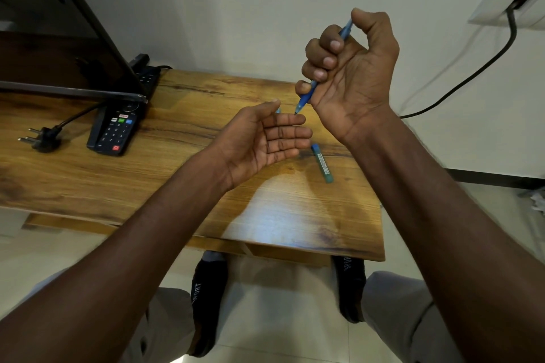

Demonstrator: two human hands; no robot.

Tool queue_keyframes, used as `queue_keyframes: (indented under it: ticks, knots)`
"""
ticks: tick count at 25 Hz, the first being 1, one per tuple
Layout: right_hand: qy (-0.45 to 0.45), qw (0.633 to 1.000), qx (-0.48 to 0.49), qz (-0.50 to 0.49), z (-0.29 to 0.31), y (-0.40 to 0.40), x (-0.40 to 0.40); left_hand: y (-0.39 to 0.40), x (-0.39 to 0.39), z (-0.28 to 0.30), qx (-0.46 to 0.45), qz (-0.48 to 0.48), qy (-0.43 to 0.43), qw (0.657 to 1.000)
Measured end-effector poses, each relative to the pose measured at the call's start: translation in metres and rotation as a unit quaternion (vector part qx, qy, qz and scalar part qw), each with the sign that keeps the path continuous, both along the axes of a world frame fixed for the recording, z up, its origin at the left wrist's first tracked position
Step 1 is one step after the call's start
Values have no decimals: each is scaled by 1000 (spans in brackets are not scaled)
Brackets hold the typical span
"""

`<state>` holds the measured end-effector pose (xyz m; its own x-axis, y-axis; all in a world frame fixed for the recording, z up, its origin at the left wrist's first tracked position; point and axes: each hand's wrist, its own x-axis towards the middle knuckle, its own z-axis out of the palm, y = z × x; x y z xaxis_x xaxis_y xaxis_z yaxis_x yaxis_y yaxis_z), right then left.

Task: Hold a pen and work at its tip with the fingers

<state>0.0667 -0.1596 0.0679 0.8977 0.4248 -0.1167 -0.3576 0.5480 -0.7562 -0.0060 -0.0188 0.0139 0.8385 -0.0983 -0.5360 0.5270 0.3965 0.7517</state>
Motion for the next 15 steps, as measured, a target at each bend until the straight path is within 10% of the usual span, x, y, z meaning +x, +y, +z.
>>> queue_keyframes:
  ticks: [15]
  knots:
    - [-85, 995, -56, 5, 7, 7, -7, 1, 2, -1, -1, 0, 1, 1000]
